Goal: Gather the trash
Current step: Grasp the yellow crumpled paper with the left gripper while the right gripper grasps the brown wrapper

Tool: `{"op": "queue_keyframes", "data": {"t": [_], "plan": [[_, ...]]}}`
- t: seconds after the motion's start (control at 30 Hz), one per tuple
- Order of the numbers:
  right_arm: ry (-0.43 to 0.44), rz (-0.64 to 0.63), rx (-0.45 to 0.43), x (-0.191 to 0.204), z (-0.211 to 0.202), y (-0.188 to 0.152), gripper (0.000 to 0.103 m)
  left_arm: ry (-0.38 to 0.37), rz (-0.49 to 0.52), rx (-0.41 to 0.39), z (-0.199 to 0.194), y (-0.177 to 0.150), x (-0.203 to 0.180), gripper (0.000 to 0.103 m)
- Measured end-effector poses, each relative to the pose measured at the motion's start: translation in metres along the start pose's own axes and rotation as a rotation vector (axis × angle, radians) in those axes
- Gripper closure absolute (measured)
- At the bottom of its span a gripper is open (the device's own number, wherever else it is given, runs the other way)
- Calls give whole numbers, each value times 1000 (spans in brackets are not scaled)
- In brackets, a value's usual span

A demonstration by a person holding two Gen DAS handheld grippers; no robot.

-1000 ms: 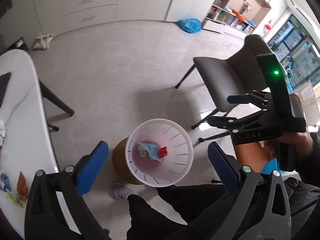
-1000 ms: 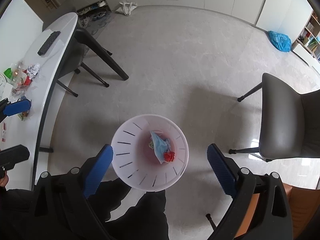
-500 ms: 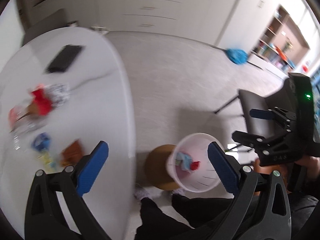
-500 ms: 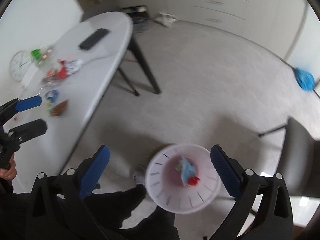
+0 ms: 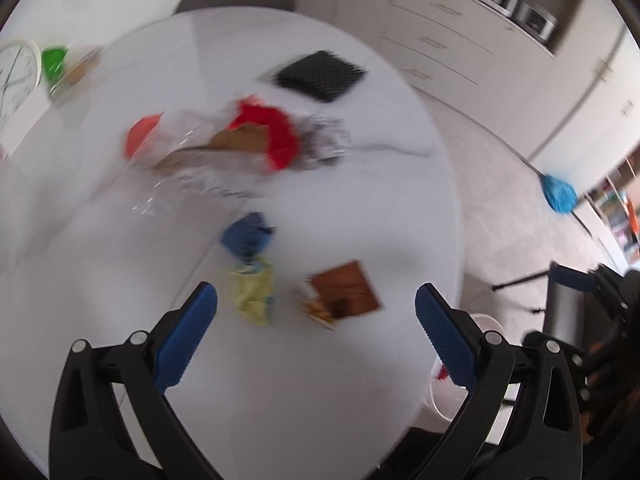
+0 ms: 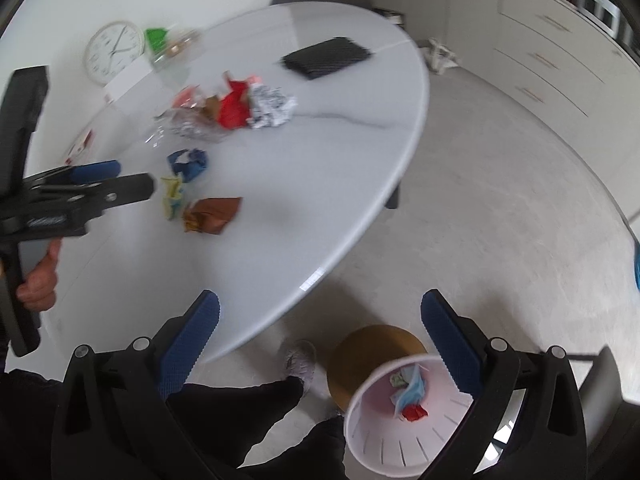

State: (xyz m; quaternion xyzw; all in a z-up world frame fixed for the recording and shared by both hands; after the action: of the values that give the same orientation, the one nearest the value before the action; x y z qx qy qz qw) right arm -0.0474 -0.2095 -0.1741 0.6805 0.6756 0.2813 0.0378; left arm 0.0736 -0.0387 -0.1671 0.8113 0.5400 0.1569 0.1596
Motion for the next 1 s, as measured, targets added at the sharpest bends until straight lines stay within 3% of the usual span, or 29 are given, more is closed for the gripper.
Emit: {"op": "queue_keyframes", "data": {"t": [0.2,0.3,0.53,0.63,0.73,1.0], "plan": [[30,-65,49,17,26,19,3,14,3,47,40,-1,22,11],[44,-116,84,26,38,26,3,-3,6,67,56,0,27,17],[119,-302,179,51,66,39,3,-20,31,93,83,-7,30,46],[132,-430,226,64,78,43,3,-37,5,79,82,-9,36,62],[153,-537,259,76,89,48,3,-60,-30,87,81,-9,45,69],[204,-842,351,113,122,59,12,-80,-87,77,54,-19,70,69]]}}
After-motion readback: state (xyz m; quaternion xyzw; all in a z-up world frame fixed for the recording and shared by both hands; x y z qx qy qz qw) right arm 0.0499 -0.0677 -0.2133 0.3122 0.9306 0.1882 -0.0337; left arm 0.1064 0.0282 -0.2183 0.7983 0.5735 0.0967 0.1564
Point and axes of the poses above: each gripper's, at about its wrist camera, not at the fingertips, and z roughly the way its jaws point, x to its left, y to its top, the point moved 1 cm from there along z, roughly the way its jaws point, and after that the axes turned 12 degrees about y, right-handed, at the moved point
